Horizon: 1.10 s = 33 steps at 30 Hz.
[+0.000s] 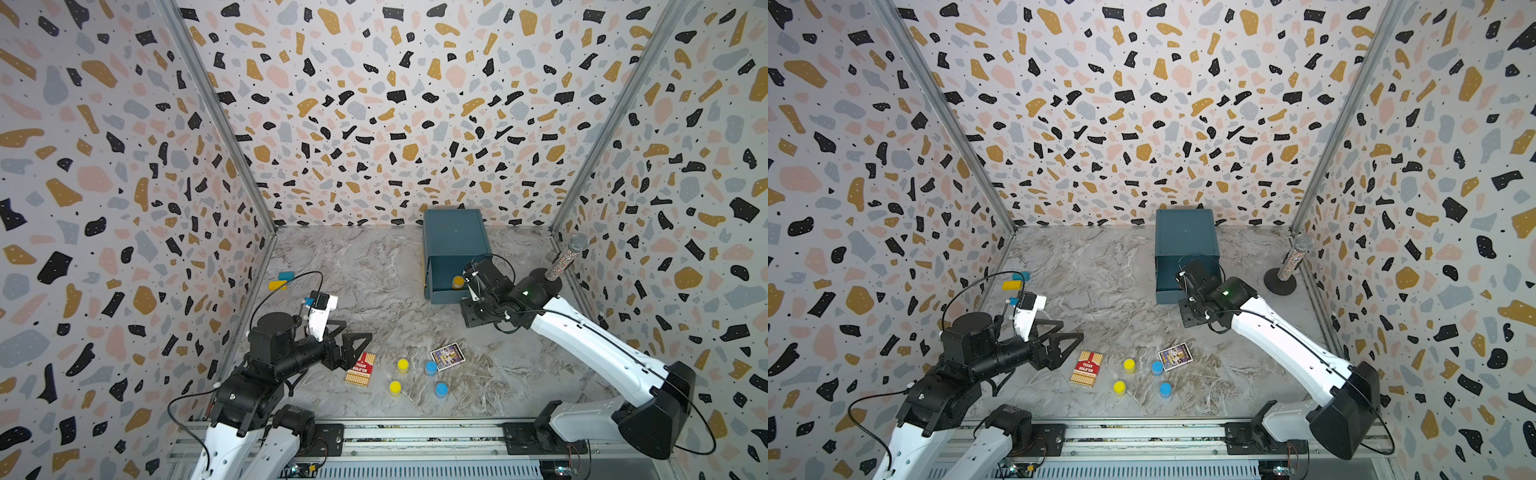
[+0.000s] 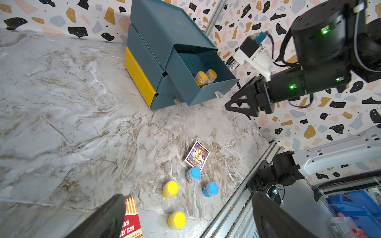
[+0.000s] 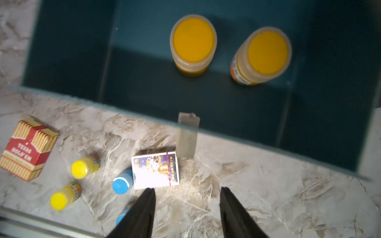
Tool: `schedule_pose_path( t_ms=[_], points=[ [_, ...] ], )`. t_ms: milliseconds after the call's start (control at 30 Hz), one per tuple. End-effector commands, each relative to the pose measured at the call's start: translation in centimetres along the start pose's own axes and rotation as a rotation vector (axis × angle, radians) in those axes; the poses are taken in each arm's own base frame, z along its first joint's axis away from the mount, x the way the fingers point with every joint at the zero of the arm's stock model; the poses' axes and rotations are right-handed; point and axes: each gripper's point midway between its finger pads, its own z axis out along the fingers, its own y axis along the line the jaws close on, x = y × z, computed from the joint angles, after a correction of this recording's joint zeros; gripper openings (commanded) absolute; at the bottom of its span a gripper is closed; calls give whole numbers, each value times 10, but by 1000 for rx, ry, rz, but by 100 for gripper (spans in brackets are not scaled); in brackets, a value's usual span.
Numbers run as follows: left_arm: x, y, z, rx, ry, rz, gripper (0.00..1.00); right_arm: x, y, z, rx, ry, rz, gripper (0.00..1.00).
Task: Put the paint cans in the drawer according to color
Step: Close the drawer in the storage box.
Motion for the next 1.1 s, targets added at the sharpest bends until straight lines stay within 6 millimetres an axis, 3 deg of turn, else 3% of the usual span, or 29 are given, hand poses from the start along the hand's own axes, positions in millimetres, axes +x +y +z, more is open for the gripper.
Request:
schedule_pose_path(
  t_ms=[0,267,667,1067],
  points=[
    [-7,3,-3,-23,-44,13,98,-33,1,4,43,-124,31,56],
    [-8,7,-7,-63,-64,17,98,-73,-4,18,131,-196,23,56],
    [-8,7,-7,-60,-61,18,98,-141,-18,36,106,-286,97,57],
    [-7,7,-6,-60,-59,17,98,-148,-19,57,95,-265,119,58]
  ],
)
